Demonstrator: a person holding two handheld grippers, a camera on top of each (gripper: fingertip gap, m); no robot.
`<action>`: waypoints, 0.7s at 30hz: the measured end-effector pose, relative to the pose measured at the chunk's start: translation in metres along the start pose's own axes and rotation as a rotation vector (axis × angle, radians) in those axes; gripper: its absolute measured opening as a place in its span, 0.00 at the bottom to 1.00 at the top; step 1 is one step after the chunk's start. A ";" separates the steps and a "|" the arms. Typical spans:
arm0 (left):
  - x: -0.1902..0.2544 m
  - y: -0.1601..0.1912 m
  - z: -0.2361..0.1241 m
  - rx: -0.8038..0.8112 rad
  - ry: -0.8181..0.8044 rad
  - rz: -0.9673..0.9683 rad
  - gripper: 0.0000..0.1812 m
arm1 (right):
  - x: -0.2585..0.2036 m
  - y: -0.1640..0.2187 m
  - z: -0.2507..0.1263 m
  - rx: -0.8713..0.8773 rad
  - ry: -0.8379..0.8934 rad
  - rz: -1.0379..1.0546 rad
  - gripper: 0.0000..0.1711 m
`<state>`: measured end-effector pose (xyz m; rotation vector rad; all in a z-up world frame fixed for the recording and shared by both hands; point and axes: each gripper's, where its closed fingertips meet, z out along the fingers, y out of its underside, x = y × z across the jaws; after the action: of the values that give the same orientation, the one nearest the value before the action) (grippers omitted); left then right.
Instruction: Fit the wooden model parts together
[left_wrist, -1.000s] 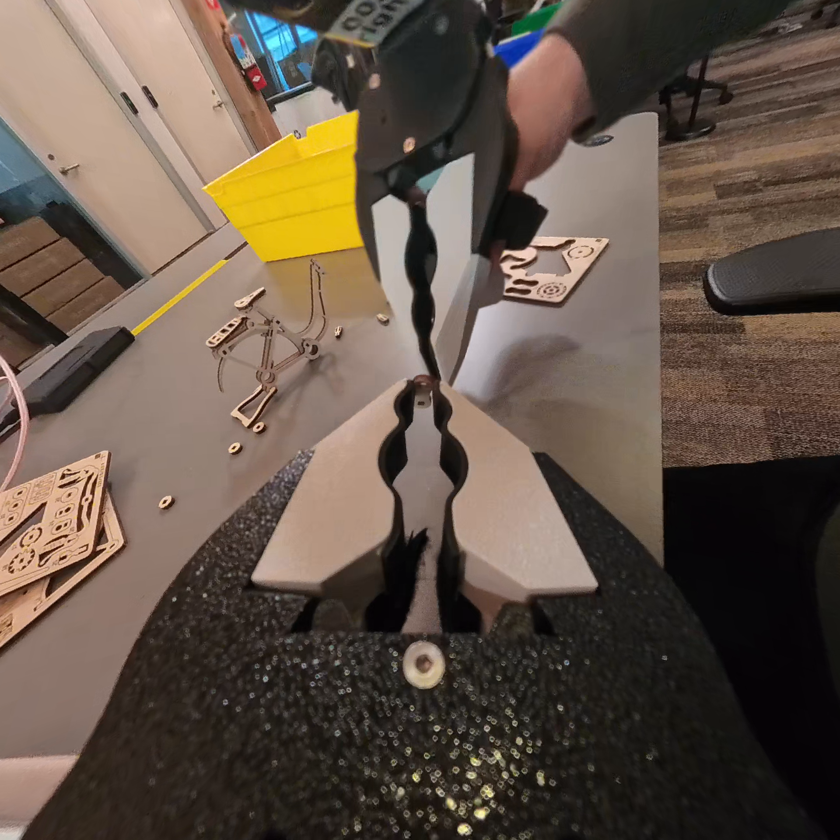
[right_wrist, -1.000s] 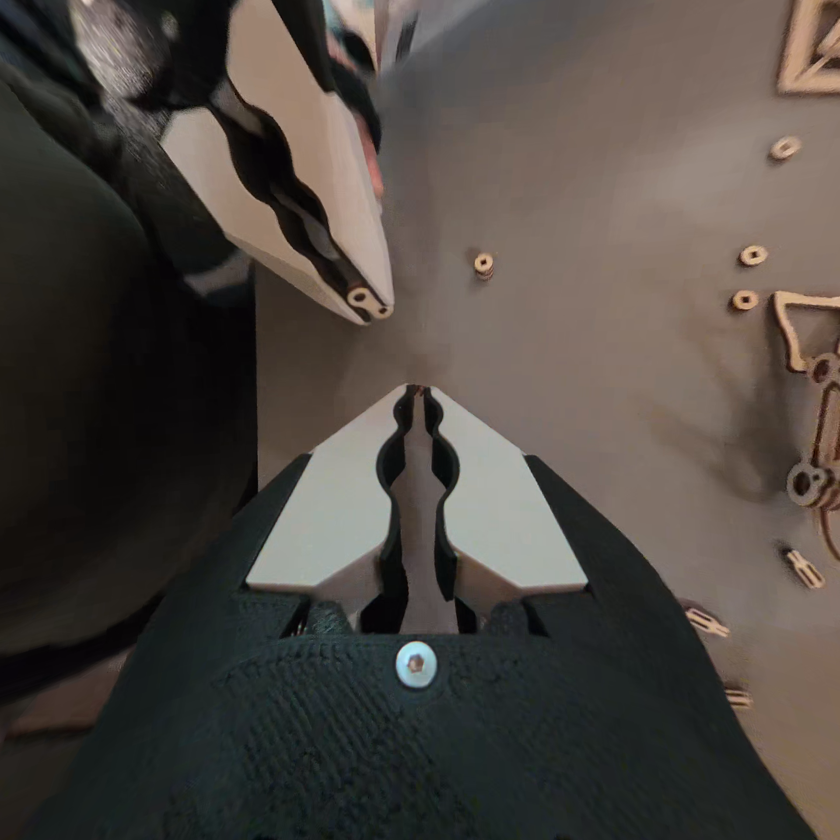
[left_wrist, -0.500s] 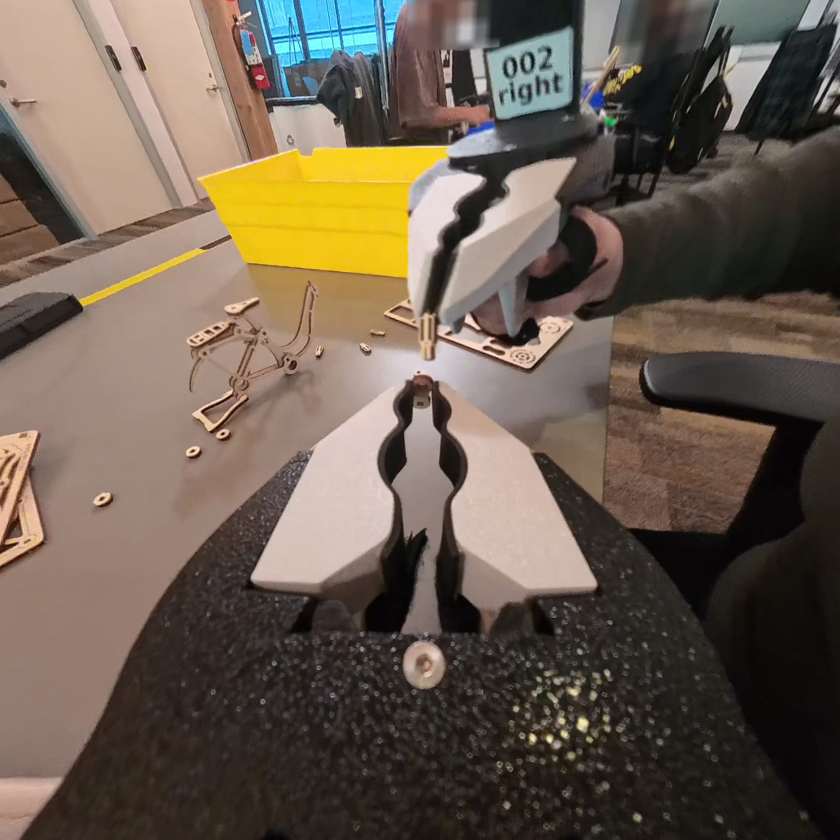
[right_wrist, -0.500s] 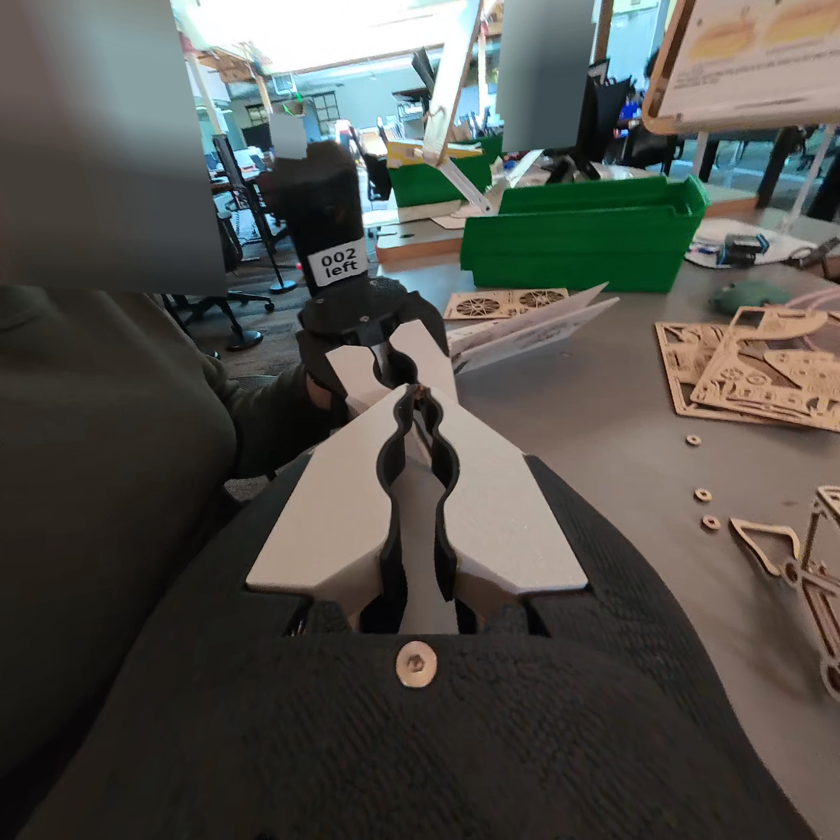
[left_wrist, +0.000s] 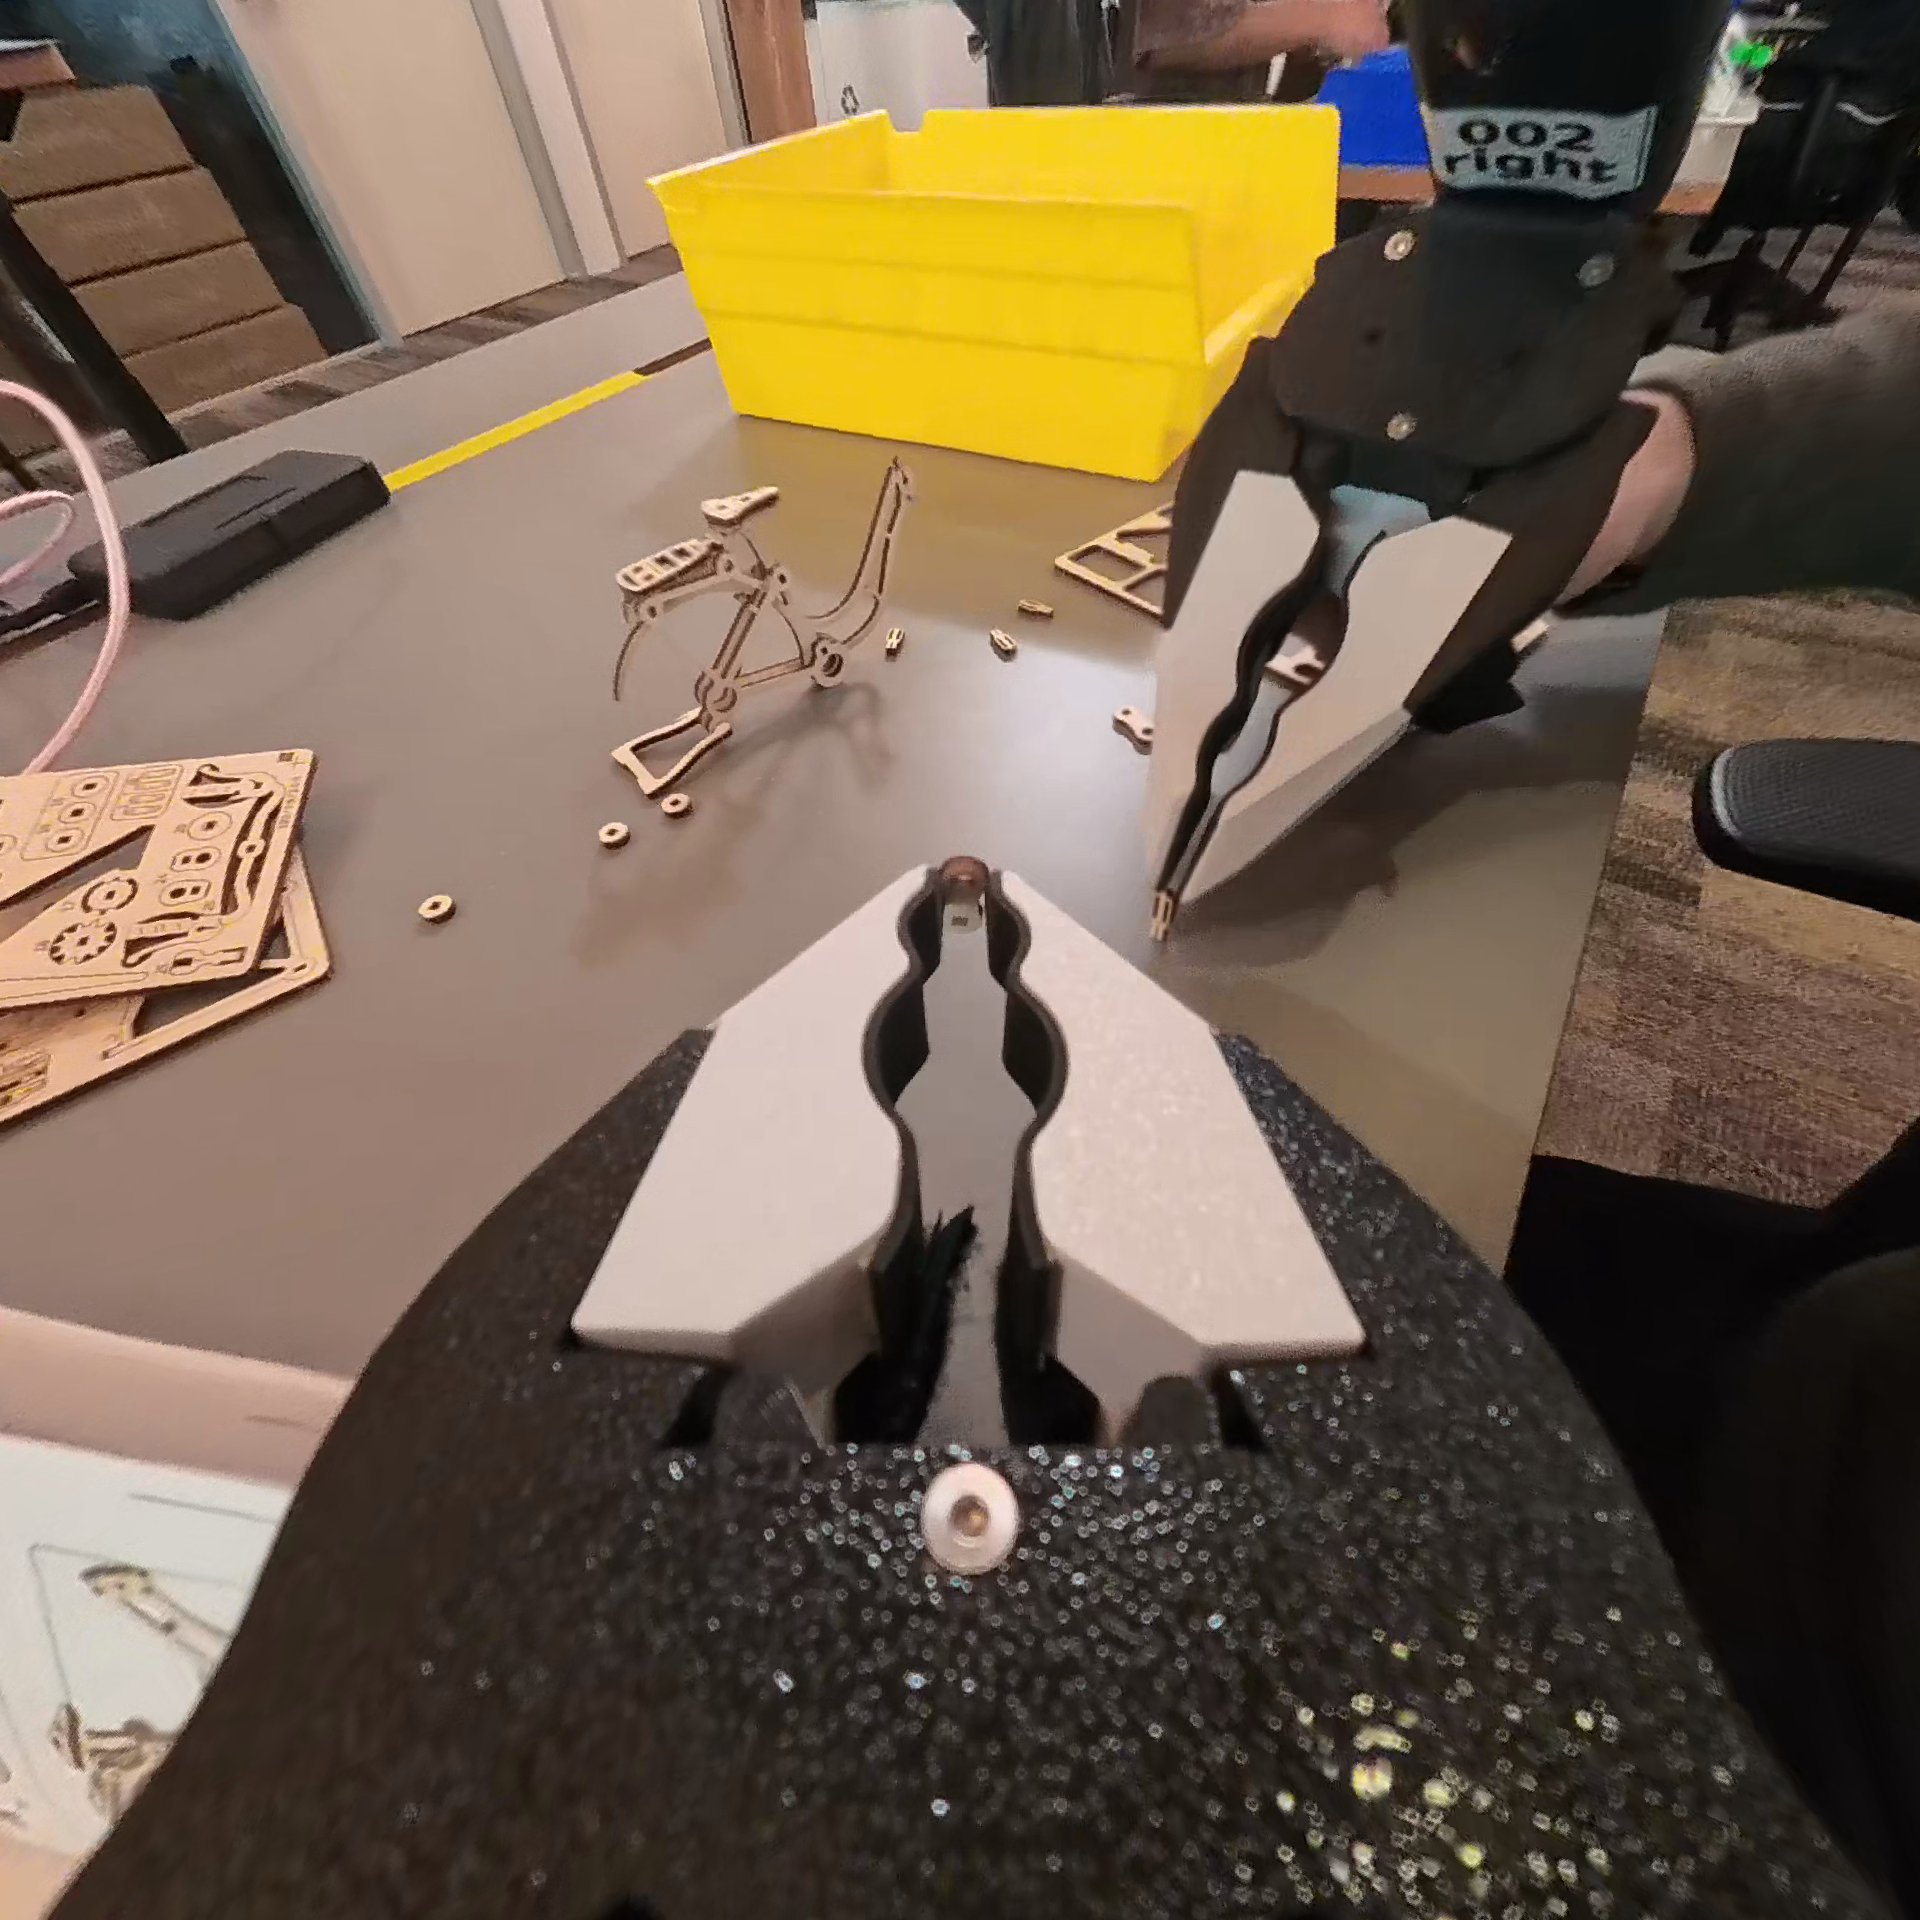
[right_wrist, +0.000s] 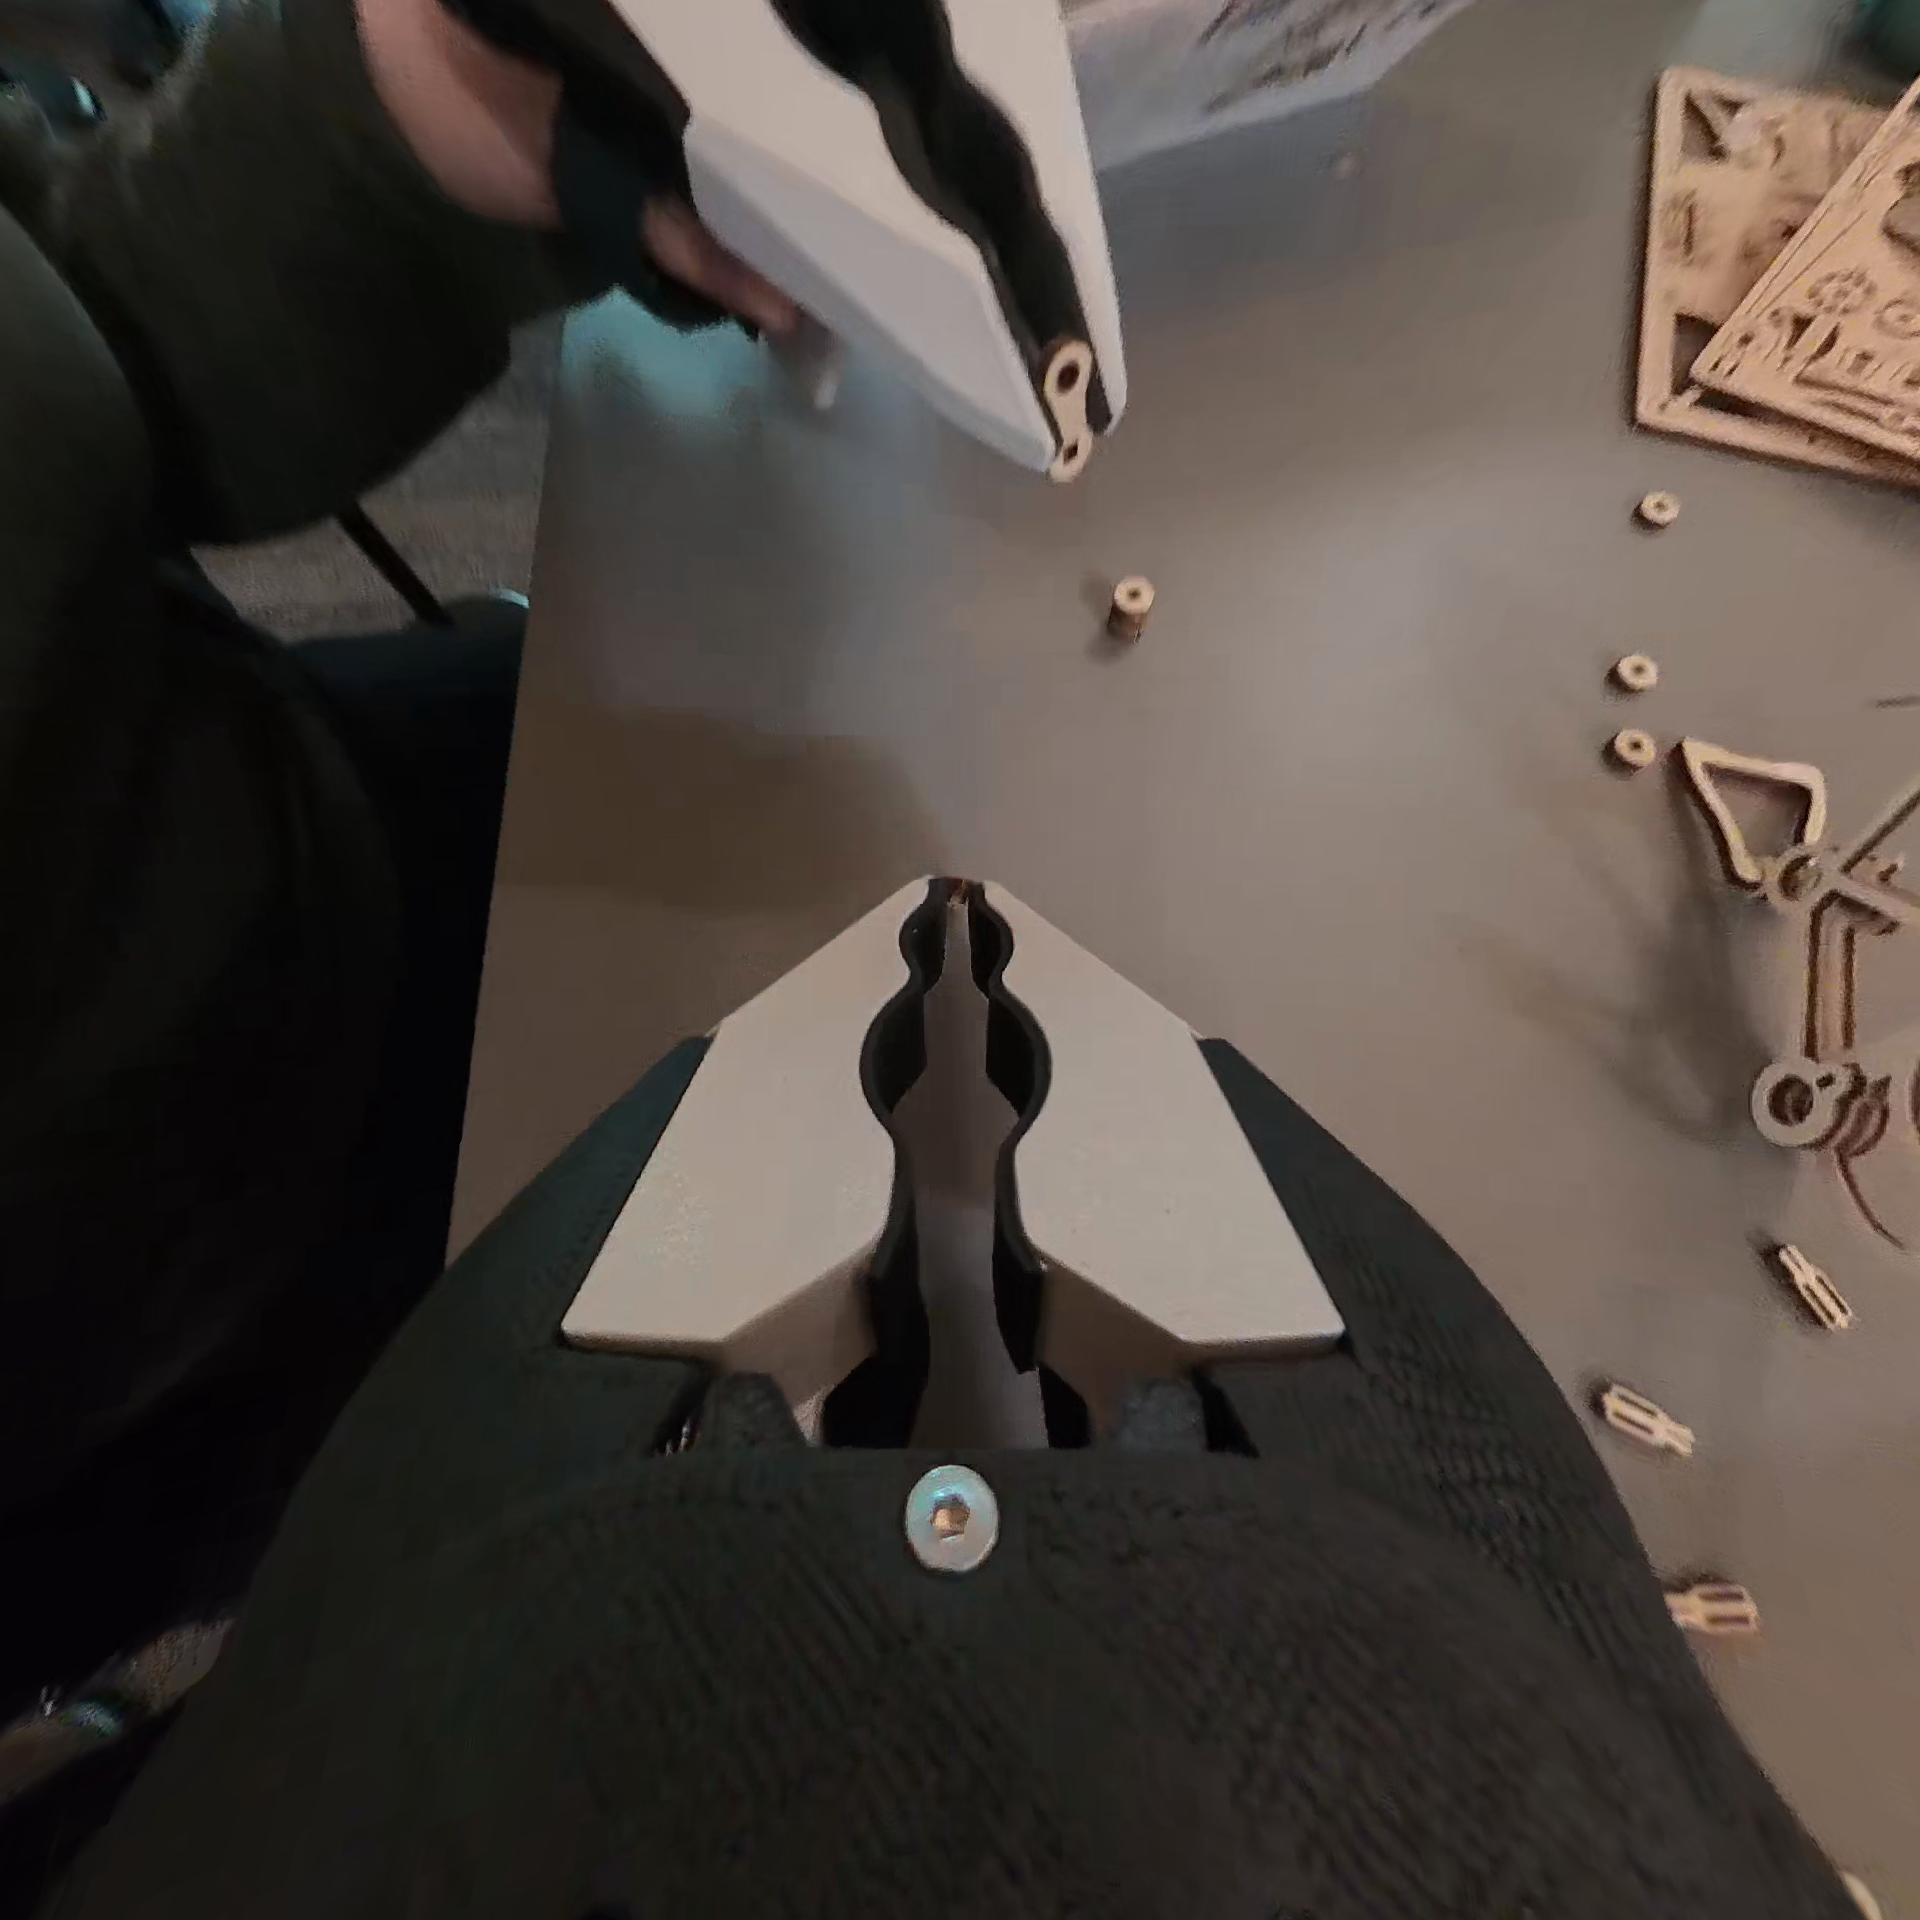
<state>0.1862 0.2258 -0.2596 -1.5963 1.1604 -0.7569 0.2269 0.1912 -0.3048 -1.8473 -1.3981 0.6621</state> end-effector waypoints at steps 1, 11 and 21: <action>0.002 0.001 0.001 -0.006 0.006 0.006 0.03 | 0.000 0.003 -0.002 -0.004 -0.002 -0.001 0.02; 0.019 0.008 0.011 -0.038 0.080 0.038 0.03 | 0.003 0.022 -0.012 -0.057 -0.001 0.132 0.05; 0.039 0.017 0.023 -0.128 0.167 0.119 0.03 | 0.003 0.018 -0.005 -0.070 0.137 0.255 0.09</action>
<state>0.2147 0.1962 -0.2853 -1.5755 1.4363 -0.7623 0.2419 0.1904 -0.3161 -2.1072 -1.1214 0.6048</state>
